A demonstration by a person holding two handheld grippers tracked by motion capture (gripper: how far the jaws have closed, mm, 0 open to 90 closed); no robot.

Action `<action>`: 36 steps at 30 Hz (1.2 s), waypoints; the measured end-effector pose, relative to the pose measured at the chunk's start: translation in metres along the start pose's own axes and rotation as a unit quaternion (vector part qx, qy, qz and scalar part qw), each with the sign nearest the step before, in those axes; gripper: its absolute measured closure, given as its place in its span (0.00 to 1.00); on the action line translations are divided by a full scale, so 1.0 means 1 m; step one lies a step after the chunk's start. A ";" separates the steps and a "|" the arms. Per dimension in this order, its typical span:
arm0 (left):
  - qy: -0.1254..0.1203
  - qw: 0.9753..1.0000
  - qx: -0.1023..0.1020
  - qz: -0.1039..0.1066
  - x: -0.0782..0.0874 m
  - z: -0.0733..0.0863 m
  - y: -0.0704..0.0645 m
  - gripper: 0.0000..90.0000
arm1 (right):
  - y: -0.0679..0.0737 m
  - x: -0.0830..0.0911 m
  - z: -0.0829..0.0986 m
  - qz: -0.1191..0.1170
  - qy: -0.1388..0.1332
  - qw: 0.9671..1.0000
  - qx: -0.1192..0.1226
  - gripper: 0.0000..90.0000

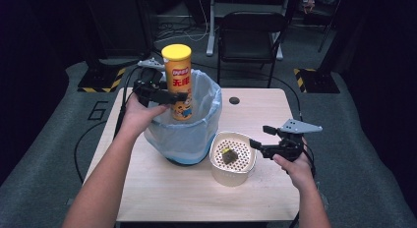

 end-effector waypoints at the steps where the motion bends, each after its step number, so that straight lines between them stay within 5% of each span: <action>1: 0.009 1.000 -0.001 -0.001 -0.002 0.001 0.001 0.26 | 0.000 0.000 0.000 0.001 0.000 1.000 -0.002 0.24; 5: 0.038 0.999 -0.007 -0.010 -0.009 0.005 0.000 0.26 | -0.001 -0.001 0.001 0.000 0.001 1.000 -0.002 0.24; 10: 0.008 1.000 -0.013 -0.020 0.000 0.002 -0.001 0.15 | -0.002 -0.002 0.003 0.000 0.003 1.000 -0.006 0.24; 15: 0.001 1.000 -0.012 -0.022 0.013 0.004 0.002 0.16 | -0.003 -0.002 0.005 0.003 0.005 1.000 -0.006 0.24; 36: -0.040 0.998 -0.005 -0.046 0.098 0.010 0.018 0.23 | -0.001 0.001 0.004 0.010 0.011 1.000 -0.002 0.24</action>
Point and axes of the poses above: each handheld gripper's, and its own axes: x roughly backward along the jaws, z roughly out of its underside, y roughly to its left, the point moved 3 cm from there along -x, roughly forward along the jaws, and after that the axes turned 14 degrees about -y, right-handed, at the moved point
